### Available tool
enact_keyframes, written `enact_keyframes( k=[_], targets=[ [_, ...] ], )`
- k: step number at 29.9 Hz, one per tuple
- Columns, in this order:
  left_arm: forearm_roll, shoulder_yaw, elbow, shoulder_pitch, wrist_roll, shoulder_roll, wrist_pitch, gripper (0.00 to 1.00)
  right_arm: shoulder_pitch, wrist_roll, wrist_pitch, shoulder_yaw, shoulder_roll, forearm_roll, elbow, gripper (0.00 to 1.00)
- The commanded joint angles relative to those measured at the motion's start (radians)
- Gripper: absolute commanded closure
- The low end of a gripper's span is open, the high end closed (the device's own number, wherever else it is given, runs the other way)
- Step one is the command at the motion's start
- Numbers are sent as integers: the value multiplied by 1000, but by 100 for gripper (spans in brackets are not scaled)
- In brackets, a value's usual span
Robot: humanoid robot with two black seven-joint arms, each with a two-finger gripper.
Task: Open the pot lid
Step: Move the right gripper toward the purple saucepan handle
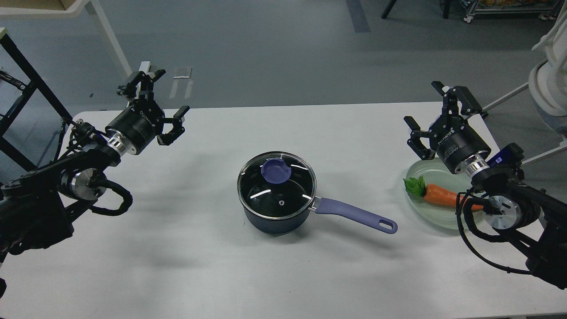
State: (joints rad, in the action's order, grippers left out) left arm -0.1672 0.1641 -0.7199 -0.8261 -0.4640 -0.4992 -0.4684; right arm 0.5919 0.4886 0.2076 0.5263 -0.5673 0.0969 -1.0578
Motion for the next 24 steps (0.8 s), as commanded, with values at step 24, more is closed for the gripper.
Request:
enact_keyframes(
  k=[24],
  targets=[
    [103,-28,42,-74,-25,-50,-9,1,304,0,-40,-227,-422,905,-356,0]
  ],
)
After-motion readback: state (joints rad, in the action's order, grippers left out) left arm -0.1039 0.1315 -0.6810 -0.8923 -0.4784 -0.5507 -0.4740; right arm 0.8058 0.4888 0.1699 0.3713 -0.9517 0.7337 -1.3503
